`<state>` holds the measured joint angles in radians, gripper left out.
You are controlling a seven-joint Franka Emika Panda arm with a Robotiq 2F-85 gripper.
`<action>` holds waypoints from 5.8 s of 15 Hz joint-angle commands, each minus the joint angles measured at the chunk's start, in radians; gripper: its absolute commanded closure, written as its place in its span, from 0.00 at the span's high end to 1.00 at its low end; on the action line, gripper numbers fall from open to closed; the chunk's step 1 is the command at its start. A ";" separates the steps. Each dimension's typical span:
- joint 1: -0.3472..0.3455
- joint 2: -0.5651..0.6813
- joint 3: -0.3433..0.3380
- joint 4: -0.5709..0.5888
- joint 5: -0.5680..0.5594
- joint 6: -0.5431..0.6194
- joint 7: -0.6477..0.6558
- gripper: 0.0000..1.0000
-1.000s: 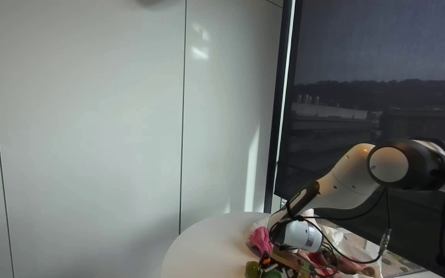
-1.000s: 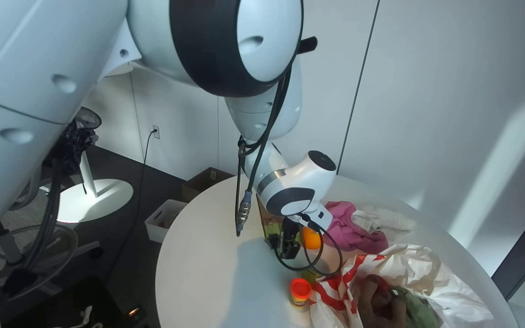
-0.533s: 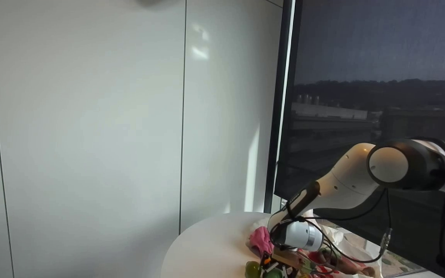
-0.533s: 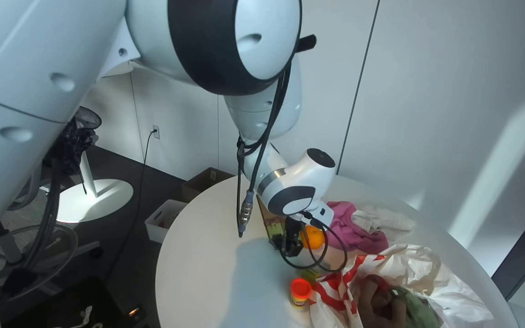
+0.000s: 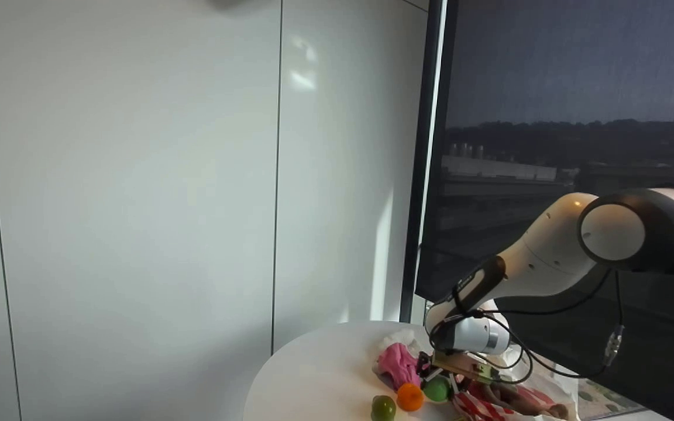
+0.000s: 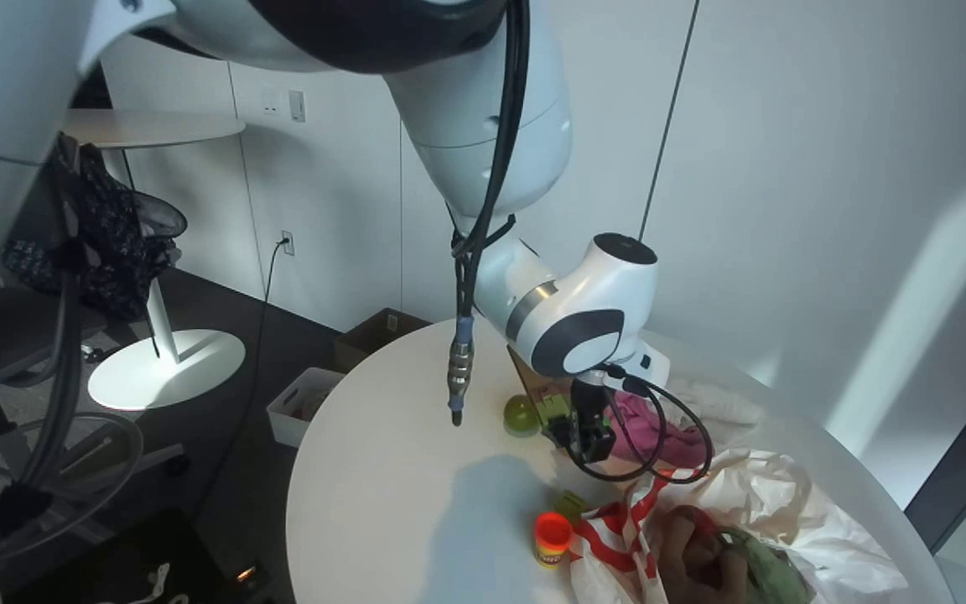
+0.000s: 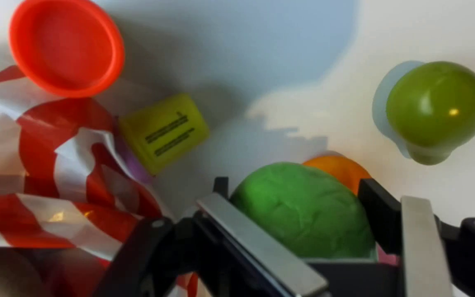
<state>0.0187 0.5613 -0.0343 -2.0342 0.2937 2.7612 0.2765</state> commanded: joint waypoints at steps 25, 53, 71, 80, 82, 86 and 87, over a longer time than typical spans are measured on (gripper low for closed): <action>0.234 0.221 -0.591 0.066 -0.333 0.120 0.545 1.00; 0.217 0.230 -0.147 0.214 -0.199 0.087 0.385 1.00; 0.333 0.199 -0.315 0.238 -0.271 -0.007 0.438 0.58; 0.359 0.091 -0.598 0.067 -0.446 -0.015 0.678 0.58; 0.353 0.102 -0.632 0.044 -0.460 -0.003 0.716 0.58; 0.334 0.140 -0.663 0.036 -0.478 0.028 0.759 0.58; 0.335 0.154 -0.675 0.043 -0.486 0.028 0.768 0.58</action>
<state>0.3475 0.6898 -0.6763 -1.9949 -0.1504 2.7576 0.9893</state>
